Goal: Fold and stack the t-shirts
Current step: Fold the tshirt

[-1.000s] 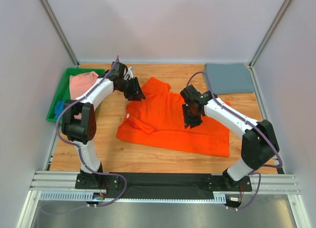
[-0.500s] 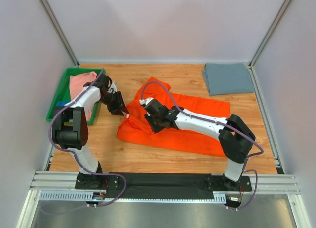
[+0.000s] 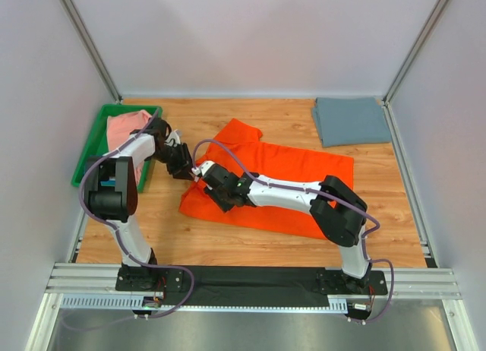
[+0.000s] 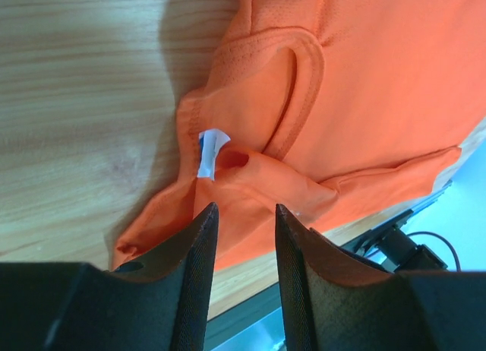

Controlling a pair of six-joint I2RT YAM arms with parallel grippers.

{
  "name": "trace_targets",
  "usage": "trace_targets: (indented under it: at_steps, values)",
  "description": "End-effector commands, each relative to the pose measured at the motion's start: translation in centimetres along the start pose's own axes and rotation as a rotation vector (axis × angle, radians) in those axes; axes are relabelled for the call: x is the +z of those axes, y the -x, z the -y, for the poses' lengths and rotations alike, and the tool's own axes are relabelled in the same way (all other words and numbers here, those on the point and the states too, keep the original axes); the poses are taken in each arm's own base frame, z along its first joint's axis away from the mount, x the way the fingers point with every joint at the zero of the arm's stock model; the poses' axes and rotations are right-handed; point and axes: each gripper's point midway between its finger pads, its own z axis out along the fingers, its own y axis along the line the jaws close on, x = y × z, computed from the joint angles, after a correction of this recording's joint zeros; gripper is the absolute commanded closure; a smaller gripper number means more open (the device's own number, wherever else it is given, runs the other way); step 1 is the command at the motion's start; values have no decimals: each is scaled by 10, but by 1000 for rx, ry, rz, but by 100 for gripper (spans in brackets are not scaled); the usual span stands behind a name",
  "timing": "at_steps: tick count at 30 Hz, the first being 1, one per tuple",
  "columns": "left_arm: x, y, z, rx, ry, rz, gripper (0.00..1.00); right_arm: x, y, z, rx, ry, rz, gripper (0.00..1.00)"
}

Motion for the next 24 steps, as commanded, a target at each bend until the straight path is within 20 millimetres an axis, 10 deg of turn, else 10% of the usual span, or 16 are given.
trace_targets:
  at_steps: [1,24]
  values:
    - [4,3,1,44,-31,6,57,5,13,9,-19,-64,39,71]
    - [30,4,6,50,-33,-12,59,-4,9,15,-2,-81,65,62]
